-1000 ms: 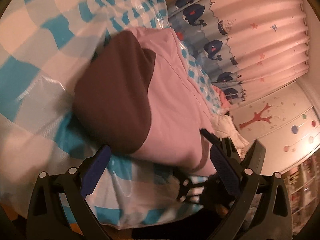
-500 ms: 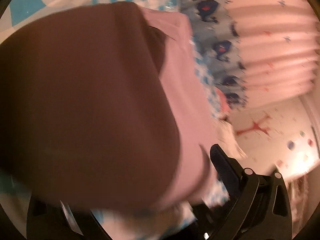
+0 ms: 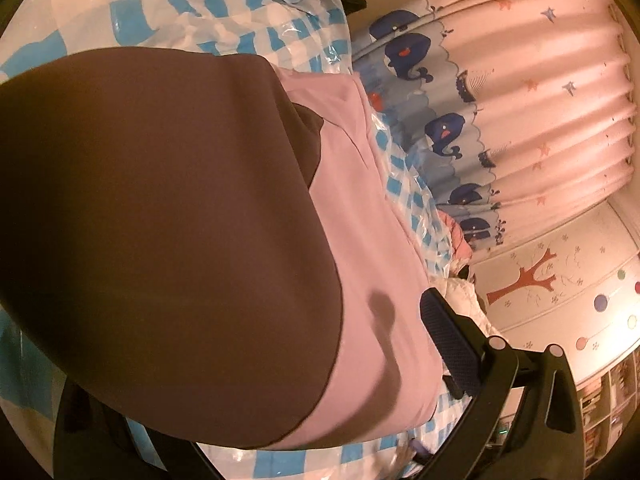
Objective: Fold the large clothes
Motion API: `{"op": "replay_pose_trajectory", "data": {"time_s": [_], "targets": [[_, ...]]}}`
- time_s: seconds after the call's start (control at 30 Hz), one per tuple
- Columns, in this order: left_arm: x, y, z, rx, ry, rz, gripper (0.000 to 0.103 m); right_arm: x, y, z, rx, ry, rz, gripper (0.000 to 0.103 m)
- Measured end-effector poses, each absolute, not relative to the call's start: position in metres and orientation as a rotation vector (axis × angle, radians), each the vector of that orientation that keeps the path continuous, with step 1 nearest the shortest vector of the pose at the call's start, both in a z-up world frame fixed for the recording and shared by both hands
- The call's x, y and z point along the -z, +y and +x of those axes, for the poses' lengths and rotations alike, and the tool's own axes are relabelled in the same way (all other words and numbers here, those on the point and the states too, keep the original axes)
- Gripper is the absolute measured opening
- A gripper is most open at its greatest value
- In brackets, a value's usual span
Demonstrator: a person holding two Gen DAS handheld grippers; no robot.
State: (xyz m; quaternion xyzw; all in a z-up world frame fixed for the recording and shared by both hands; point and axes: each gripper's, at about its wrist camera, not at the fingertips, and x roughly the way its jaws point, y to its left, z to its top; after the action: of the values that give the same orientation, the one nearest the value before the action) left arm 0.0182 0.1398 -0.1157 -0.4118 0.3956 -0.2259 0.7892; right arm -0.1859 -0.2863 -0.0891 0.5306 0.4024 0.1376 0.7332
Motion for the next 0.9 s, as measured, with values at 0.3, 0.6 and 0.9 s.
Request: {"op": "replay_pose_trajectory", "data": {"time_s": [0.3,0.6,0.9], "targets": [[0.122,0.152,0.022,0.488,0.882,-0.929,0.096,0.096,-0.313,-0.172,-0.112,0.776,1.266,0.096],[0.127,0.143,0.032,0.416,0.943,-0.895,0.096,0.103,-0.341,-0.171,-0.032,0.653,1.348,0.097],[0.111,0.133,0.032,0.437,0.927,-0.69,0.033,0.065,-0.341,-0.164,-0.149,0.618,1.137,0.029]]}}
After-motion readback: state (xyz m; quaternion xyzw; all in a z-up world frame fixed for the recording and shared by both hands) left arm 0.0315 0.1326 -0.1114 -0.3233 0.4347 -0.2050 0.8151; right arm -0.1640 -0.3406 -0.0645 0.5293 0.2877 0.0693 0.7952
